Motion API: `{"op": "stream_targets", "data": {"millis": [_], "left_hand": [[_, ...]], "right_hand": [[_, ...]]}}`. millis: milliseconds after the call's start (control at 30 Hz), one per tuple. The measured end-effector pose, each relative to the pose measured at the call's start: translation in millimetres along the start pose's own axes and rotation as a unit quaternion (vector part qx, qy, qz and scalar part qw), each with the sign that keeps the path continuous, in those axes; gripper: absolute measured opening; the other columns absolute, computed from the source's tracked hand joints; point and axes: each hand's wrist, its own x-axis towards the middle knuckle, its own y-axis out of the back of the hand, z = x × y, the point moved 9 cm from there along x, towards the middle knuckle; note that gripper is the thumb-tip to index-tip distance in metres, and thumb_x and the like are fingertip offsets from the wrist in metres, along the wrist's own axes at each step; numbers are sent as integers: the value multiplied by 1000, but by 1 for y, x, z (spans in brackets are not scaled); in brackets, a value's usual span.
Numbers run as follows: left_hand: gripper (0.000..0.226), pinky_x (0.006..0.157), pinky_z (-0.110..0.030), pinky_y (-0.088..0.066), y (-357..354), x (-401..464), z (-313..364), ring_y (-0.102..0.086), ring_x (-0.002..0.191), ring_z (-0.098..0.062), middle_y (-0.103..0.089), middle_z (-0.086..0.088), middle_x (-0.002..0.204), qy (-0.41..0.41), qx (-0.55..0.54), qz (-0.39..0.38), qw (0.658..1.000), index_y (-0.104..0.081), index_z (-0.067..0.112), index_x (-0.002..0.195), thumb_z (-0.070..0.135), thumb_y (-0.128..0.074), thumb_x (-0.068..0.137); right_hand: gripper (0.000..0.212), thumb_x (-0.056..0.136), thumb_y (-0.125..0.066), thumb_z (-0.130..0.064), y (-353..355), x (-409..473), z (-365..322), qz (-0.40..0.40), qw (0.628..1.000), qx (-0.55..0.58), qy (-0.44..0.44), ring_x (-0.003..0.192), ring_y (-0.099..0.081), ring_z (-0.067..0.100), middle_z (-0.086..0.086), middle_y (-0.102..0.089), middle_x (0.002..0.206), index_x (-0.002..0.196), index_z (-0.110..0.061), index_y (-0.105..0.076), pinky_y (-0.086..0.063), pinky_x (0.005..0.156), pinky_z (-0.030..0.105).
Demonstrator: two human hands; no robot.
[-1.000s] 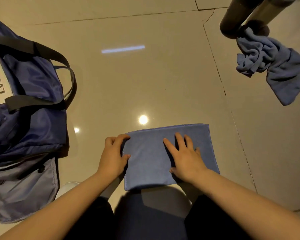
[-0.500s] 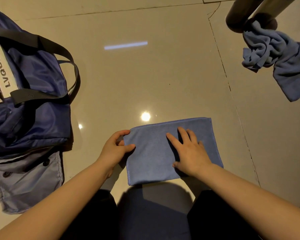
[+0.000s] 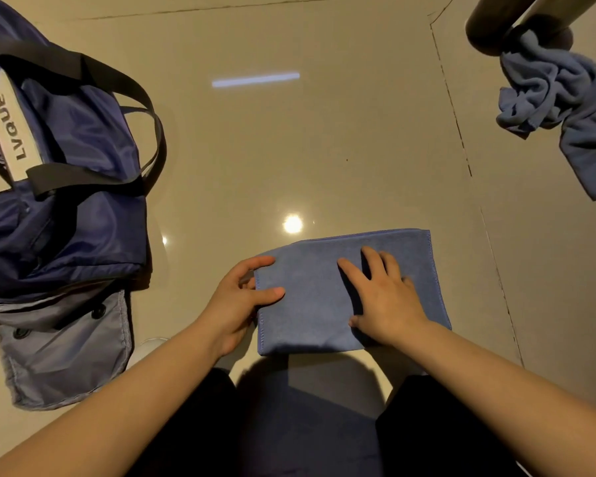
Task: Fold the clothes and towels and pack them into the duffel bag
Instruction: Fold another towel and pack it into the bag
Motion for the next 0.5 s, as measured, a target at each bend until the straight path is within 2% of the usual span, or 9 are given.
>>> {"op": "stream_targets", "data": {"millis": [133, 267, 333, 400, 467, 500], "left_hand": [[45, 67, -23, -57, -4, 3, -2, -68, 89, -19, -68, -8, 108, 49, -22, -44, 998, -65, 15, 113, -16, -58, 82], [51, 69, -20, -56, 6, 6, 7, -67, 92, -15, -65, -6, 113, -14, 22, -13, 1000, -62, 19, 119, -16, -60, 82], [56, 81, -23, -54, 11, 7, 11, -61, 108, -18, -56, -7, 127, -61, 105, -8, 993, -58, 24, 123, -13, -64, 81], [66, 98, -28, -45, 16, 6, 20, -51, 117, -14, -44, -2, 133, -113, 218, -2, 969, -49, 24, 134, 2, -75, 77], [85, 102, -23, -35, 20, 5, 38, -43, 117, -9, -34, 2, 132, -164, 330, -2, 930, -36, 22, 144, 22, -73, 68], [91, 100, -17, -30, 21, 4, 49, -40, 118, -10, -30, 4, 131, -186, 392, 0, 901, -30, 21, 147, 24, -73, 67]], "right_hand": [[97, 79, -72, -38, 3, -1, -1, 5, 1000, -6, -1, 144, 2, 33, 5, 7, 157, 150, -36, -4, -29, 108, 56], [98, 79, -71, -41, 4, -2, -1, 8, 1000, -14, 2, 143, 1, 32, 5, 7, 157, 150, -36, -4, -32, 105, 54], [98, 80, -70, -42, 5, -1, -3, 11, 1000, -15, 9, 143, 1, 32, 5, 8, 157, 150, -36, -2, -32, 105, 53], [97, 82, -67, -46, 7, 1, -11, 14, 999, -23, 32, 143, 0, 32, 4, 8, 157, 151, -36, 0, -32, 105, 51], [94, 83, -64, -50, 14, 1, -20, 30, 997, -17, 65, 144, -3, 30, 2, 6, 158, 152, -34, -2, -30, 107, 47], [90, 84, -64, -51, 20, 0, -24, 46, 996, 0, 82, 144, -7, 27, 2, 1, 158, 152, -33, -7, -29, 108, 44]]}}
